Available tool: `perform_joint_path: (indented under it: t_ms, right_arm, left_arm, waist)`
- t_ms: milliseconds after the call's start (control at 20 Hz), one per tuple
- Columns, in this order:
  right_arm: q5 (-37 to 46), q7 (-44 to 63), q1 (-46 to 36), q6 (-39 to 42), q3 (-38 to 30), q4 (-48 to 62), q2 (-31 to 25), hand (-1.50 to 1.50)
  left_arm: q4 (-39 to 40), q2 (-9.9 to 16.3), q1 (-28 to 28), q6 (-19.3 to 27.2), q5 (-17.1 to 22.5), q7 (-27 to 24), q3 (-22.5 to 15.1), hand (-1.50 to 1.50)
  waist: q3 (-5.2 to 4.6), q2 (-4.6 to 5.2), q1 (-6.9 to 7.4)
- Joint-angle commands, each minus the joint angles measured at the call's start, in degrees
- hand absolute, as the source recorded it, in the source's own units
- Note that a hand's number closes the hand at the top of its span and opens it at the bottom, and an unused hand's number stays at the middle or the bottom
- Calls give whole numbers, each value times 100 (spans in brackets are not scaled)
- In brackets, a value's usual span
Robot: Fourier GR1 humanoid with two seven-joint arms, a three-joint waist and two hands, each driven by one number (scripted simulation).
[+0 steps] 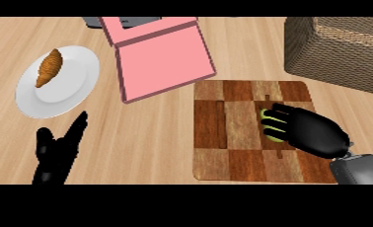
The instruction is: Pick the pear from the cutting board and place it in the basket
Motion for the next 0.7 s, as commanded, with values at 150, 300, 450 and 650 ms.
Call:
perform_joint_path:
  t_ms: [150, 300, 450, 650]
  right_arm:
    - [34, -413, -33, -664, -184, 59, -91, 150]
    - [260, -311, -513, -595, -85, 560, 219, 150]
    - [68, -427, -114, -976, -122, 268, 252, 150]
    - [401, 2417, -136, 686, -1016, 992, 1143, 150]
  left_arm:
    - [560, -202, -150, 60, -166, 125, -40, 0]
    - [382, -210, -183, 52, -142, 293, 16, 0]
    - [407, -272, 27, -12, -146, 78, 13, 0]
    - [81, -152, 148, -20, -91, 130, 56, 0]
  waist:
    - [-78, 56, -50]
    - [-78, 60, -10]
    - [-78, 55, -23]
    - [-99, 104, -106]
